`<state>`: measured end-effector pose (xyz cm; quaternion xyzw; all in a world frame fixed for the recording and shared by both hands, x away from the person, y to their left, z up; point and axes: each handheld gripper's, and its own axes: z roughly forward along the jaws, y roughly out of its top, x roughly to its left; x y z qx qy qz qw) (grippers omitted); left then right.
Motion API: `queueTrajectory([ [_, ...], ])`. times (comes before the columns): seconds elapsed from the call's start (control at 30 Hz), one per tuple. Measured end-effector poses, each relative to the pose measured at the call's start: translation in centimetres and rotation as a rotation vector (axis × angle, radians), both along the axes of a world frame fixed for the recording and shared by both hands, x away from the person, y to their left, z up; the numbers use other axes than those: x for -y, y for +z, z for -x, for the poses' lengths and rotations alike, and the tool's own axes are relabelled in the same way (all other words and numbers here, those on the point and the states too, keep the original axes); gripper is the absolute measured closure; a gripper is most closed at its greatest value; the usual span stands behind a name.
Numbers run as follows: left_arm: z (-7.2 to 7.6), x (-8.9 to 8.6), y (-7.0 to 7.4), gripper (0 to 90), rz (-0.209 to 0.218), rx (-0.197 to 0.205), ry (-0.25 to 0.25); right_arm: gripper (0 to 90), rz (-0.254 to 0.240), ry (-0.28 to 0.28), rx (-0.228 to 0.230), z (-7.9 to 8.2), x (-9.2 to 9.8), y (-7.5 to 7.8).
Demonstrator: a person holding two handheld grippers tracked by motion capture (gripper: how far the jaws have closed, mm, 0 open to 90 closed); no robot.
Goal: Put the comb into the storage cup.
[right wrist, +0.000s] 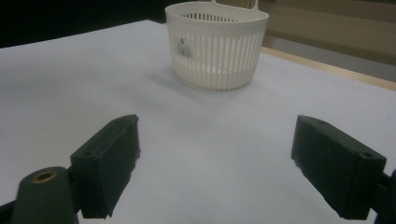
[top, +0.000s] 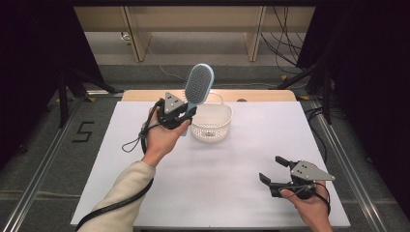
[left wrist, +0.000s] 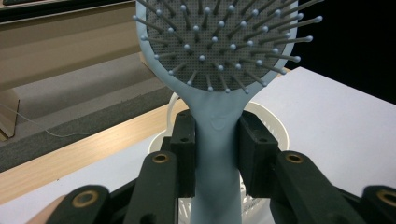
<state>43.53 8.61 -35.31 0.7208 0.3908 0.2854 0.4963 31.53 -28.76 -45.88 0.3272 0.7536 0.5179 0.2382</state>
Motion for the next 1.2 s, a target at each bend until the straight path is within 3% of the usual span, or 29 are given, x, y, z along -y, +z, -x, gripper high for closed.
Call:
queueTrajectory([
  [1.2, -1.0, 1.1, 1.0, 70.1, 0.004, 0.013, -0.015, 16.1, -0.008, -0.003, 0.002, 0.0, 0.0, 0.0],
])
